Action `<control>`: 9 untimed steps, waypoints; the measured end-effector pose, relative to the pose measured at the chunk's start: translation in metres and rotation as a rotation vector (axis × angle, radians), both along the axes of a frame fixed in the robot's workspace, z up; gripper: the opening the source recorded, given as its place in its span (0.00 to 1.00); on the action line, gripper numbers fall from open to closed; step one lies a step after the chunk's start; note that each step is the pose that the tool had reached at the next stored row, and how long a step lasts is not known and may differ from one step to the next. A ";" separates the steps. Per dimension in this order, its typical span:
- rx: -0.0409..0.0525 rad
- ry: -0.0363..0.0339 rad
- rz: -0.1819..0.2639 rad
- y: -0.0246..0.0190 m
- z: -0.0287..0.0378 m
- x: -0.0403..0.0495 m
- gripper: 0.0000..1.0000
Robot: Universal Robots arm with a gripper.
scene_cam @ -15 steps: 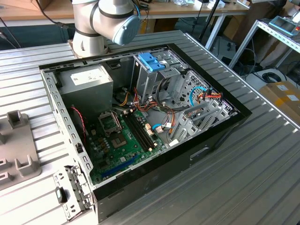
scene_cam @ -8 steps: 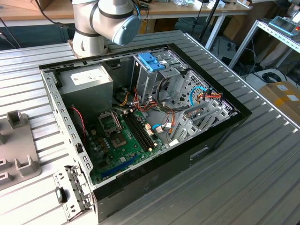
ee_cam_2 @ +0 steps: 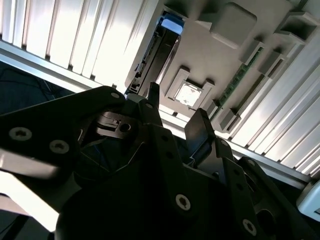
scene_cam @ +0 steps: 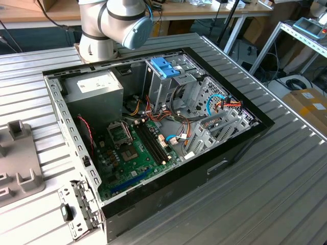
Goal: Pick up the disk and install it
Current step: 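Pick up the disk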
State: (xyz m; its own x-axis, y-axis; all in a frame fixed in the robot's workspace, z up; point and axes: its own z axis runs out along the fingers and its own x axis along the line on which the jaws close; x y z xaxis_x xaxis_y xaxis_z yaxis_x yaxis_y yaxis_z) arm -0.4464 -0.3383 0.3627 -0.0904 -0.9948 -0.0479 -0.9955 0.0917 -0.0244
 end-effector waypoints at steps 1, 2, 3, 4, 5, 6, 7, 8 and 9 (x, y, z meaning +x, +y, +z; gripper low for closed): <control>-0.0001 0.0002 0.000 0.0002 -0.0012 -0.0005 0.48; 0.0000 0.0001 0.000 0.0078 -0.0034 -0.0023 0.48; -0.0001 0.0002 0.000 0.0089 -0.0039 -0.0027 0.48; -0.0001 0.0003 0.000 0.0093 -0.0043 -0.0030 0.48; -0.0001 0.0003 0.000 0.0097 -0.0048 -0.0033 0.48; -0.0001 0.0002 0.000 0.0102 -0.0055 -0.0038 0.48; -0.0001 0.0002 0.000 0.0107 -0.0060 -0.0044 0.48; -0.0001 0.0002 0.000 0.0115 -0.0068 -0.0057 0.48; -0.0001 0.0002 0.000 0.0122 -0.0074 -0.0066 0.48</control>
